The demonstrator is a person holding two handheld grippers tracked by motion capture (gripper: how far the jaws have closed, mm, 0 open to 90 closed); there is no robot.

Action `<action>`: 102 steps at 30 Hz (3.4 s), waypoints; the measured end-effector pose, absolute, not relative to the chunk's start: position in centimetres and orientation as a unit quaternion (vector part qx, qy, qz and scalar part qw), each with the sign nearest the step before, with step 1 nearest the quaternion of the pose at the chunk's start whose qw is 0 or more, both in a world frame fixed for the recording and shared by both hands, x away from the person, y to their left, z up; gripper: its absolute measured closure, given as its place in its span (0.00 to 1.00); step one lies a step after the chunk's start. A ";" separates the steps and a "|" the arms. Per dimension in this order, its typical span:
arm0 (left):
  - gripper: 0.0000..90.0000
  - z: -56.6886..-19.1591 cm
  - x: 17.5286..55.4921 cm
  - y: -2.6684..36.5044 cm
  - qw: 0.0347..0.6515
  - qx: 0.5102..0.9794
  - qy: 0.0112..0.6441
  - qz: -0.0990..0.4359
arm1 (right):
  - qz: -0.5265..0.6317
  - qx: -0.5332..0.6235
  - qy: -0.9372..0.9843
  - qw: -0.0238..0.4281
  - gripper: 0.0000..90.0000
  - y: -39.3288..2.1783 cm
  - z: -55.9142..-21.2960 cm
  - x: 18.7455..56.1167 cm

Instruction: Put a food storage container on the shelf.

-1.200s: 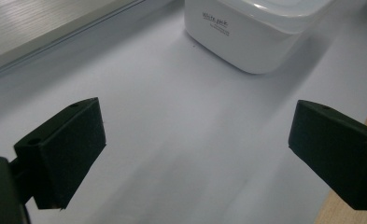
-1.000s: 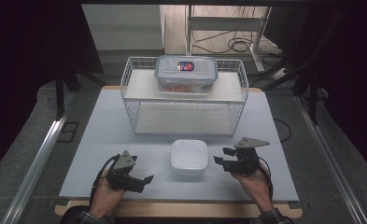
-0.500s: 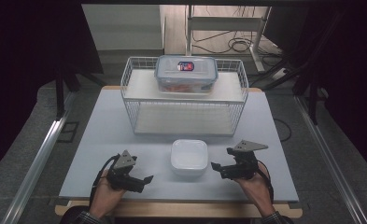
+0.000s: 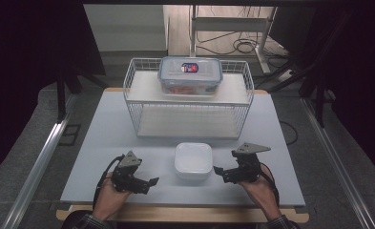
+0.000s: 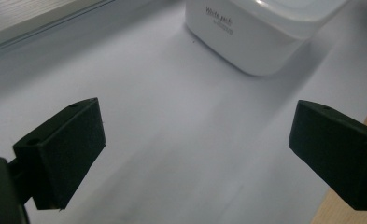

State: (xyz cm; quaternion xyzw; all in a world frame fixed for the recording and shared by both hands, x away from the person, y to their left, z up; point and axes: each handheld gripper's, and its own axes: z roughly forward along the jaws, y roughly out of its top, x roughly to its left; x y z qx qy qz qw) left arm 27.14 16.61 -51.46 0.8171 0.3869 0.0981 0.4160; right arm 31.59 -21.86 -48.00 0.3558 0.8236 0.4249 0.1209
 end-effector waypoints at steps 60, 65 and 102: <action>0.78 -49.3 31.8 11.5 0.471 0.786 0.399 -0.014 | 0.415 0.444 0.794 0.020 0.80 -19.4 -46.9 32.9; 0.89 -49.2 31.7 11.6 0.472 0.783 0.405 -0.001 | 0.417 0.439 0.794 0.050 0.86 -19.5 -46.7 32.6; 0.89 -42.8 32.3 13.7 0.500 0.766 0.397 0.073 | 0.475 0.390 0.780 0.114 0.86 -17.2 -41.2 33.6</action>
